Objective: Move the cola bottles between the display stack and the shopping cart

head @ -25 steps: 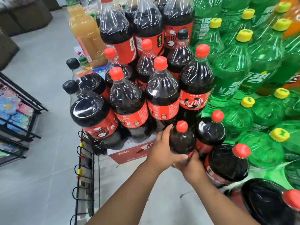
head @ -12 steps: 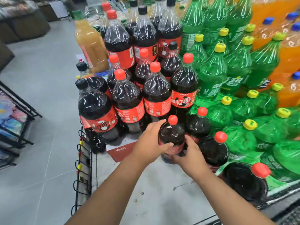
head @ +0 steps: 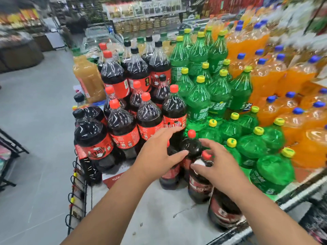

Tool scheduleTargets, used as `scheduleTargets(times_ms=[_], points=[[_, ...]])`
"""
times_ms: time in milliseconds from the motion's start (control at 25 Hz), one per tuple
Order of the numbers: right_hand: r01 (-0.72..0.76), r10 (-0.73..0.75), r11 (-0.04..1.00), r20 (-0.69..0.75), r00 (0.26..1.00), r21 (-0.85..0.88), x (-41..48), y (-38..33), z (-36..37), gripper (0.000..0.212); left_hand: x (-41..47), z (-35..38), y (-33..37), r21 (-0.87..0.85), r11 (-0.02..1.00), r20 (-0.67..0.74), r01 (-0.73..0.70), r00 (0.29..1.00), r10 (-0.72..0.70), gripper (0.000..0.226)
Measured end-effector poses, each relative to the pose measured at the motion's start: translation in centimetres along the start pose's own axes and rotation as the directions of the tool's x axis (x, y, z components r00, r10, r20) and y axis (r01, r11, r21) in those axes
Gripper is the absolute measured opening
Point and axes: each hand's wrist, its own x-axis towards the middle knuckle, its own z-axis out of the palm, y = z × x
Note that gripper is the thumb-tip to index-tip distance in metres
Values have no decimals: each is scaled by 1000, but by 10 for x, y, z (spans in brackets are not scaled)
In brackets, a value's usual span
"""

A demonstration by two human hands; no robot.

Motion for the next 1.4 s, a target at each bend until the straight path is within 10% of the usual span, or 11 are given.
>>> scheduleTargets(times_ms=[720, 1400], points=[[-232, 198, 969, -299, 933, -83, -174, 112, -247, 75, 3, 133, 269, -92, 966, 212, -242, 943, 256, 68], [-621, 545, 784, -495, 677, 14, -314, 217, -355, 79, 7, 290, 420, -300, 854, 446, -425, 729, 520, 65]])
